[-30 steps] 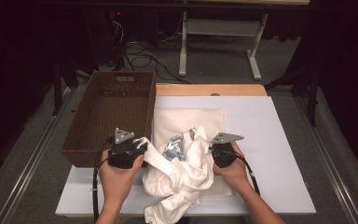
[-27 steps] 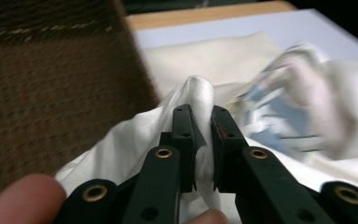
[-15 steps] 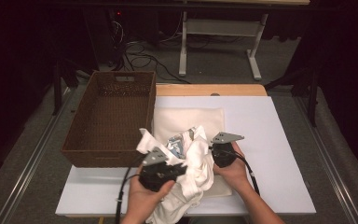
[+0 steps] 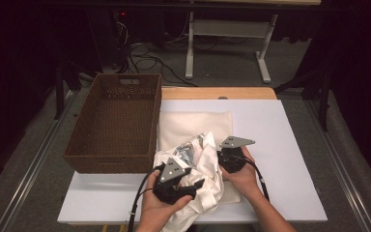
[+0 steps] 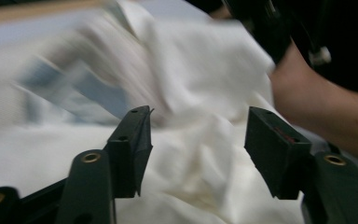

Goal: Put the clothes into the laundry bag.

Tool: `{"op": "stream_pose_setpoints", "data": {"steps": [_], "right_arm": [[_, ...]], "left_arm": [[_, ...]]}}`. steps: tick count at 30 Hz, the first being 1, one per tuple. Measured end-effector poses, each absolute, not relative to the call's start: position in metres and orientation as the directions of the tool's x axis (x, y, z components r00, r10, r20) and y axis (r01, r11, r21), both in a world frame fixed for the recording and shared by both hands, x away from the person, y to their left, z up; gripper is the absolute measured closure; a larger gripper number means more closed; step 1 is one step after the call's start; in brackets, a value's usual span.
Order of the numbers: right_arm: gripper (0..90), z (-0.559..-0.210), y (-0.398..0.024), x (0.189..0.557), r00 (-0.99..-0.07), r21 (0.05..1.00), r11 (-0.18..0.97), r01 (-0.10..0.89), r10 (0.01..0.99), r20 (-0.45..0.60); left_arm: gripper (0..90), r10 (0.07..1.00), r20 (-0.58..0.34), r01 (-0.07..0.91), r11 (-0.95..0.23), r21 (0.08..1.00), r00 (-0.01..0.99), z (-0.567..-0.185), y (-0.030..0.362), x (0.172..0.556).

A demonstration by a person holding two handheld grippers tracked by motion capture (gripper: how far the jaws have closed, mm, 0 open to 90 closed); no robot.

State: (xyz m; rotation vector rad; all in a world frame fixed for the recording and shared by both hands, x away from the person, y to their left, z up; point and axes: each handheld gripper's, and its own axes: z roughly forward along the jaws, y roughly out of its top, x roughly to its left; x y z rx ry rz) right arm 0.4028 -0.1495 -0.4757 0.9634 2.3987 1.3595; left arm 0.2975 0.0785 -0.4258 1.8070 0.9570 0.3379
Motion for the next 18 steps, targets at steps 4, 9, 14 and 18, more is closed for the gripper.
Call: {"op": "stream_pose_setpoints", "data": {"steps": [4,9,14,18], "right_arm": [[88.4,-0.474,-0.149,0.401,-0.762,0.829,0.353,0.433,0.635,0.128],[88.4,-0.471,-0.148,0.399,-0.775,0.834,0.359,0.419,0.621,0.122],[88.4,-0.476,-0.147,0.4,-0.772,0.826,0.37,0.426,0.624,0.12],[88.4,-0.474,-0.148,0.4,-0.776,0.832,0.364,0.418,0.619,0.119]], "left_arm": [[27.5,0.784,-0.223,0.5,-0.125,0.857,0.579,-0.425,0.085,0.322],[24.7,0.789,-0.233,0.587,-0.191,0.786,0.568,-0.453,0.067,0.345],[55.9,0.739,-0.263,0.621,-0.259,0.74,0.62,-0.465,0.055,0.347],[83.6,0.687,-0.196,0.562,-0.361,0.744,0.7,-0.46,0.048,0.339]]}}
